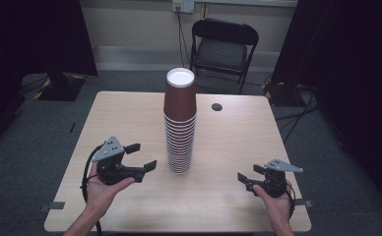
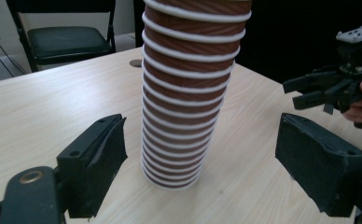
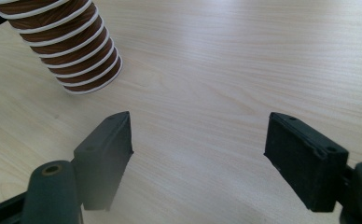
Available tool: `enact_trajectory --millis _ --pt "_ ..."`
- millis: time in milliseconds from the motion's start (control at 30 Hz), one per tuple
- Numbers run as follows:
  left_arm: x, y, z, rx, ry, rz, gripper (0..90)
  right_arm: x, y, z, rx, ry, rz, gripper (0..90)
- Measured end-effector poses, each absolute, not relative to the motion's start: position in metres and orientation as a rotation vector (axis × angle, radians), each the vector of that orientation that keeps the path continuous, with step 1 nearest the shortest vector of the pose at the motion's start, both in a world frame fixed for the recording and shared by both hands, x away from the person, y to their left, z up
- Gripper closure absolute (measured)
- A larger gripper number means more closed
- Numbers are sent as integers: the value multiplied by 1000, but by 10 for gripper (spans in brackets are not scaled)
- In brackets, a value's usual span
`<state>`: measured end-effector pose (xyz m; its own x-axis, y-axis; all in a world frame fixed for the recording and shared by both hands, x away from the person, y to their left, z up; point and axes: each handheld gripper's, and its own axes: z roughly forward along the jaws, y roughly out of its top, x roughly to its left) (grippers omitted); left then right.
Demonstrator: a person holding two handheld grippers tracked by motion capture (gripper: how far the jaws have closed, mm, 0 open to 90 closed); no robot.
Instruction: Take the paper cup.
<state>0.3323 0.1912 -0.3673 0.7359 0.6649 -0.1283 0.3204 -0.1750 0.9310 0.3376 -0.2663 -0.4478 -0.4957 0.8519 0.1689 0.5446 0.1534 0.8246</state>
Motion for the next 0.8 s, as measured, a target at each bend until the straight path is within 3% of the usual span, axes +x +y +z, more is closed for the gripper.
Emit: enact_trajectory --millis 800 --pt "352 176 -312 1715 675 383 156 336 -264 -445 1312 2103 1292 215"
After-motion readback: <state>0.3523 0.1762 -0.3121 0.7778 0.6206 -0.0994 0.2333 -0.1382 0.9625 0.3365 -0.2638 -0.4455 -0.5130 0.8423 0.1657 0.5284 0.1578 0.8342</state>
